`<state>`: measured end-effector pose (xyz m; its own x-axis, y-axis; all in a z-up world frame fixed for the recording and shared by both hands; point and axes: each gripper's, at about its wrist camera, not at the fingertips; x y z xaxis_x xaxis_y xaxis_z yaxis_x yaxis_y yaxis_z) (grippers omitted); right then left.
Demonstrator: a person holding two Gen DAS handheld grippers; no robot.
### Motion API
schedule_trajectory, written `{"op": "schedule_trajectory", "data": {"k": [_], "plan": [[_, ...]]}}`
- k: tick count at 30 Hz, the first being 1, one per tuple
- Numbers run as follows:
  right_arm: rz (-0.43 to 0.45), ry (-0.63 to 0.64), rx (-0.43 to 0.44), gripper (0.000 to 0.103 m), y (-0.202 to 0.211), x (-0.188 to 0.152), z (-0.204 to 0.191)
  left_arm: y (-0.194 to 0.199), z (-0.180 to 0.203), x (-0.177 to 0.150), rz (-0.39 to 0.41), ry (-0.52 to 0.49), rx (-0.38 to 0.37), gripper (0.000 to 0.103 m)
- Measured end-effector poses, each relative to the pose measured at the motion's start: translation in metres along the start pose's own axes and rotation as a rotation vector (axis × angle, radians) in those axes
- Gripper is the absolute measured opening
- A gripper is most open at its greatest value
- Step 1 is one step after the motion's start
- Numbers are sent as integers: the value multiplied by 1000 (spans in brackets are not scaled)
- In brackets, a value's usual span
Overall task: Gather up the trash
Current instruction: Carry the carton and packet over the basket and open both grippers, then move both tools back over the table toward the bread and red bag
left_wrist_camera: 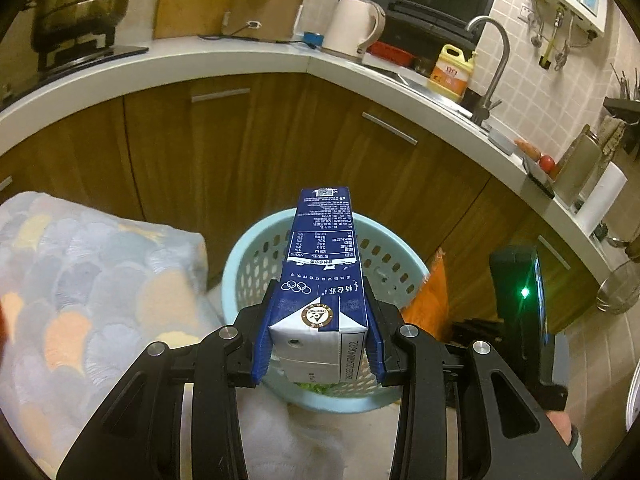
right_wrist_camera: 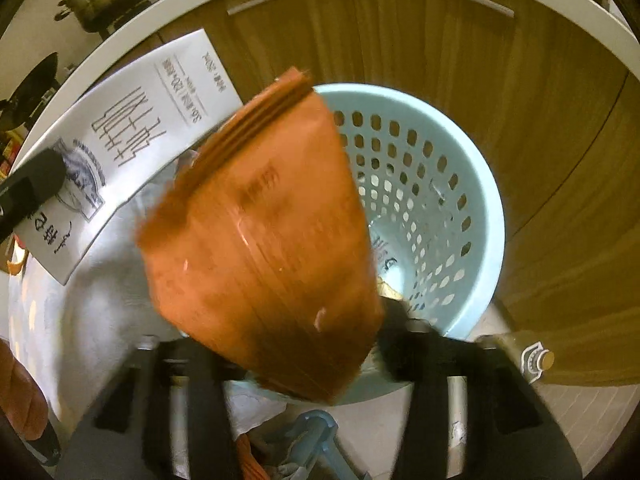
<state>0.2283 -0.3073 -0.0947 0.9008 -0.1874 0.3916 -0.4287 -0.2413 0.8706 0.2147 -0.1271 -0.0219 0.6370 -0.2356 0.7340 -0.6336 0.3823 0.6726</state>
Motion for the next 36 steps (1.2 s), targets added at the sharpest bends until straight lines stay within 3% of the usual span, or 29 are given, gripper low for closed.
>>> {"op": "schedule_trajectory", "data": {"k": [3, 11, 13, 19, 28, 31, 36], "plan": [[-7, -18, 11, 73, -3, 0, 5, -12, 1, 4, -12, 8, -6, 36], [-25, -28, 12, 73, -5, -5, 17, -39, 2, 5, -34, 20, -23, 36], [-26, -25, 9, 73, -6, -6, 19, -48, 3, 2, -53, 15, -17, 49], [-21, -25, 17, 73, 0, -8, 21, -55, -4, -7, -99, 31, -29, 53], [19, 34, 62, 73, 15, -9, -11, -13, -17, -17, -45, 44, 0, 54], [49, 80, 90, 73, 27, -11, -33, 13, -28, -24, -10, 68, 25, 59], [88, 155, 152, 73, 42, -20, -75, 65, -51, -37, 55, 103, 102, 61]]}}
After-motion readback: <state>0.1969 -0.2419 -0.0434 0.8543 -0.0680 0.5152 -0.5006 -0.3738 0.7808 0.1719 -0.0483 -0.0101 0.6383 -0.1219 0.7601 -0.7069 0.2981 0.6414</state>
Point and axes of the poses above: each gripper's, at about its wrist camera, not at the fingertips, and y roughly against the way its jaws point, z to its right, x to its top, and after that the axes turned 13 degrees about -y, right-handed
